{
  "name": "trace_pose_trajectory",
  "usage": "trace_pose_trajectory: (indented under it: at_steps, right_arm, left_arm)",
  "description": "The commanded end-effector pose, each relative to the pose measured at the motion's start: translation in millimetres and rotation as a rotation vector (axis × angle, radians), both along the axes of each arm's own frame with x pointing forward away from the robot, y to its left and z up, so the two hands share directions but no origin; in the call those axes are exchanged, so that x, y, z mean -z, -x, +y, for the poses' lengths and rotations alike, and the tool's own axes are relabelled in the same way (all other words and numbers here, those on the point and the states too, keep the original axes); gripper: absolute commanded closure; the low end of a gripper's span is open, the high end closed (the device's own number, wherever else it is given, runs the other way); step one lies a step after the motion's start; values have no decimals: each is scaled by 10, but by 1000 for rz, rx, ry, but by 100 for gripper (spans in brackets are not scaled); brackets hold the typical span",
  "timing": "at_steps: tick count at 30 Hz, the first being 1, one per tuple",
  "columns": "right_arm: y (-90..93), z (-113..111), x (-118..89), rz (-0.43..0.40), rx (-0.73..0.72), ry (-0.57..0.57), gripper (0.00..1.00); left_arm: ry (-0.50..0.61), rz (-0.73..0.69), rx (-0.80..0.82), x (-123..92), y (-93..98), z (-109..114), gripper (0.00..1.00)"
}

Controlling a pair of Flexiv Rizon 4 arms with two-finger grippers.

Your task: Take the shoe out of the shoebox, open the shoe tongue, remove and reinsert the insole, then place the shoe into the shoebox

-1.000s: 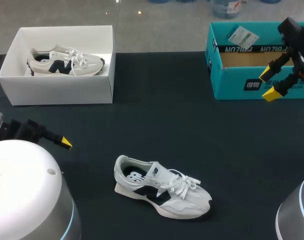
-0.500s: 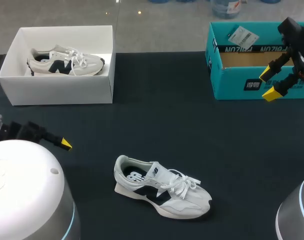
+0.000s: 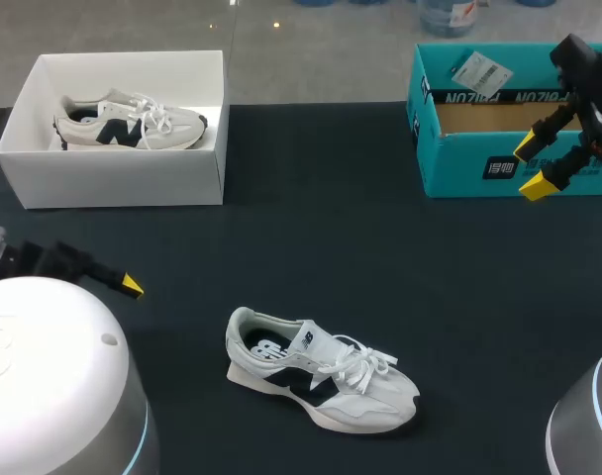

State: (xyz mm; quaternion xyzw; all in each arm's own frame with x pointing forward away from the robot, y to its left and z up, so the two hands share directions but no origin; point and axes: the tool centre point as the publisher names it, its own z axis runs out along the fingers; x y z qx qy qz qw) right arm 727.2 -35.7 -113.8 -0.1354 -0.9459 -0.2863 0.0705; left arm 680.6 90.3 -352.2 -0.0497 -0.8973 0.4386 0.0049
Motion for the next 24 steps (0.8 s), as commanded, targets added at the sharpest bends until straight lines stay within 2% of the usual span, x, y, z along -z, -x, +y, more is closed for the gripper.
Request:
trace_pose_trajectory:
  at_steps: [1, 24]
  right_arm:
    - [-15, 5, 6, 2, -1, 3, 0]
    - [-15, 5, 6, 2, -1, 3, 0]
  left_arm:
    - [-1, -10, 28, 38, -1, -99, 0]
    - [72, -4, 175, 342, -119, -825, 0]
